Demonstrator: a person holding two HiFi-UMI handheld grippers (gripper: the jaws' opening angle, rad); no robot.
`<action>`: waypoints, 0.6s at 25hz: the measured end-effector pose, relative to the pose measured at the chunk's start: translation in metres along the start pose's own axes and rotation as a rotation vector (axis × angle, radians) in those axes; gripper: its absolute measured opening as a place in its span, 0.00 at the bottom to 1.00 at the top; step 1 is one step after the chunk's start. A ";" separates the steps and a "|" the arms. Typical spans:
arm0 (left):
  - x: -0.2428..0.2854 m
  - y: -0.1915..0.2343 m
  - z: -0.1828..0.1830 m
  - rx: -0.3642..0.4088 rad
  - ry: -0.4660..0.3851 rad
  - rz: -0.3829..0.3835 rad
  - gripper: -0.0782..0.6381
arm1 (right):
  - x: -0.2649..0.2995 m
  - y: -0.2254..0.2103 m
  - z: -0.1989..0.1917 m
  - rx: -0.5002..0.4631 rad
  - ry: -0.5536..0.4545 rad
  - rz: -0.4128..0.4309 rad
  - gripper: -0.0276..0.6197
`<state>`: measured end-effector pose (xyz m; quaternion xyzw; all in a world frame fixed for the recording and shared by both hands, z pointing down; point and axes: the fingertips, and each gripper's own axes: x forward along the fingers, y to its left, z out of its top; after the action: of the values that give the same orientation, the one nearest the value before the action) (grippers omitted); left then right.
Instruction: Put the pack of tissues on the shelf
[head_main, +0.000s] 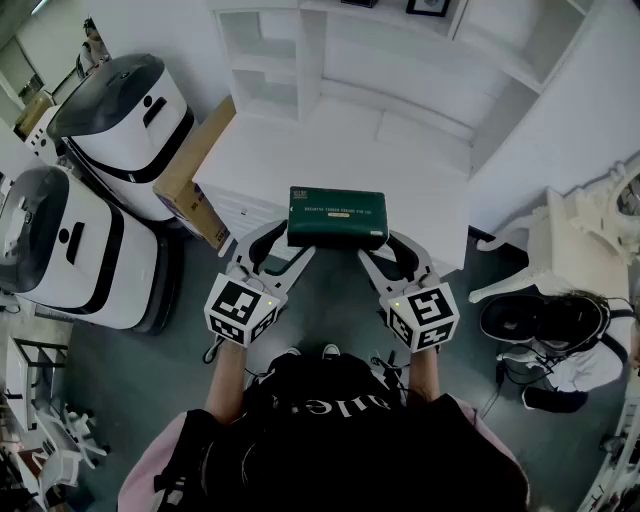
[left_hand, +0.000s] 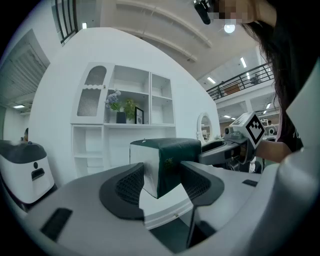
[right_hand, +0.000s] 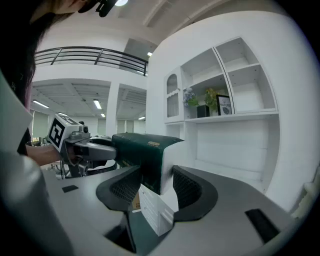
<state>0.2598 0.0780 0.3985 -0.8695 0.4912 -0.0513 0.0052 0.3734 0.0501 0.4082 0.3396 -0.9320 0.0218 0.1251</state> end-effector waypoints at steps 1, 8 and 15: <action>0.000 0.000 0.000 0.000 0.001 0.001 0.43 | 0.000 0.000 0.000 0.000 0.000 0.001 0.40; -0.010 0.001 -0.001 -0.001 0.000 0.028 0.43 | 0.002 0.008 0.001 0.003 -0.007 0.017 0.40; -0.047 0.015 -0.012 -0.021 0.002 0.069 0.43 | 0.015 0.046 0.000 -0.011 0.000 0.052 0.40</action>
<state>0.2215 0.1111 0.4058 -0.8521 0.5213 -0.0467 -0.0025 0.3329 0.0761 0.4142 0.3145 -0.9406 0.0201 0.1263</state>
